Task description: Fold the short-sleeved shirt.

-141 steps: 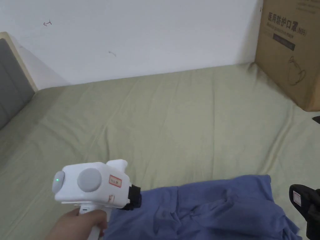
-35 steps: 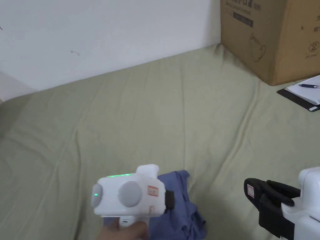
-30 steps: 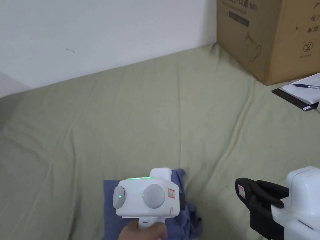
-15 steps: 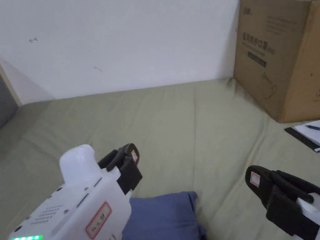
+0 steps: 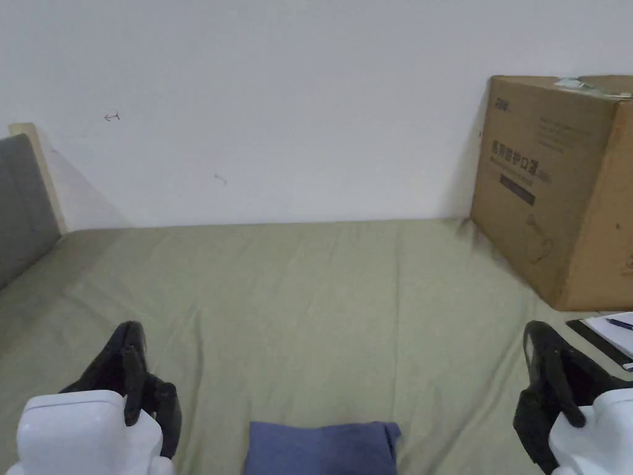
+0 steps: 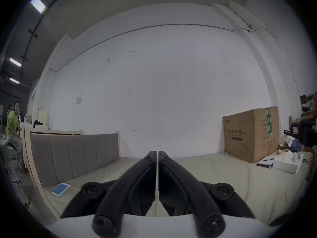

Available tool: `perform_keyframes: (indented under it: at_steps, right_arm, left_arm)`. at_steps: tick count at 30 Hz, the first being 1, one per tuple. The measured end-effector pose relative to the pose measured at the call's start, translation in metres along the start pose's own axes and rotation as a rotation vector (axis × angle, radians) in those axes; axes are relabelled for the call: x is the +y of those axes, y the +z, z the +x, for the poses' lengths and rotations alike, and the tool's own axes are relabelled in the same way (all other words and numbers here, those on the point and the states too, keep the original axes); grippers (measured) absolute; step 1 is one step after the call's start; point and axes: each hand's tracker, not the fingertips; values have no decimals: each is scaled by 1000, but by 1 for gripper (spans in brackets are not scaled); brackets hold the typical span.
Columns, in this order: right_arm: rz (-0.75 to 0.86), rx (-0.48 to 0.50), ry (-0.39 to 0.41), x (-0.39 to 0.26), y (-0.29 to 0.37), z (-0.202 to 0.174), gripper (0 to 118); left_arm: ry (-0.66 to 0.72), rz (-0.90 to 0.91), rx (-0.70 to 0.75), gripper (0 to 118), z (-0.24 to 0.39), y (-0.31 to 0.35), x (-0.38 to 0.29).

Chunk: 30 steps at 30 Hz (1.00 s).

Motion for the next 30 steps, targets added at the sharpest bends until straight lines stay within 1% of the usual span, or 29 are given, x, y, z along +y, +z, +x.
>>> perform_keyframes:
  at_steps: [1, 3, 4, 6, 9, 10, 13, 16, 18, 19, 20, 22, 24, 25, 26, 27, 29, 30]
  right_arm:
    - [-15, -30, -26, -7, 0, -1, 0]
    - [-60, -31, -127, -13, -1, 3, 0]
    - [-83, -37, -149, -14, 0, 4, 0]
    - [-84, -40, -132, -17, 1, 3, 0]
    - [-85, -35, -73, -19, 3, 1, 0]
    - [-81, -36, -64, -19, 4, 0, 0]
    - [-85, -37, -71, -21, 5, 1, 0]
    - [-112, -20, -113, -20, 3, 5, 0]
    - [-121, -23, -113, -16, -2, 6, 0]
    - [-125, -9, -117, -13, -6, 8, 0]
    - [-140, 46, -126, -10, -13, 8, 0]
    - [-230, 205, -132, -8, -36, 8, 0]
    - [-410, 393, -147, -17, -68, -1, 0]
    - [-549, 476, -143, -29, -87, -9, 0]
    - [-670, 514, -122, -41, -100, -19, 0]
    - [-780, 549, -92, -60, -112, -31, 0]
    - [-924, 616, -17, -96, -127, -49, 0]
    - [-967, 619, 19, -113, -131, -56, 0]
  left_arm:
    - [13, -26, -31, 2, 0, -2, -4]
    - [24, -77, -40, 2, 3, -4, -10]
    - [33, -91, -35, 2, 3, -4, -11]
    - [54, -113, -31, 2, 2, -4, -16]
    - [59, -139, -20, 2, 2, -5, -20]
    - [57, -148, -14, 2, 2, -6, -22]
    - [66, -164, -4, 2, -1, -6, -24]
    - [83, -191, -7, 2, -3, -10, -24]
    - [77, -203, -8, 2, -4, -12, -20]
    - [79, -202, -16, 2, -6, -13, -17]
    - [86, -200, -33, 2, -9, -14, -13]
    - [100, -237, -90, 2, -14, -20, -9]
    - [145, -335, -182, 2, -21, -30, -10]
    - [196, -379, -237, 2, -27, -33, -14]
    - [240, -406, -256, 2, -30, -34, -19]
    - [272, -430, -237, 2, -33, -34, -25]
    - [319, -468, -226, 2, -40, -36, -40]
    - [337, -494, -239, 2, -44, -39, -48]
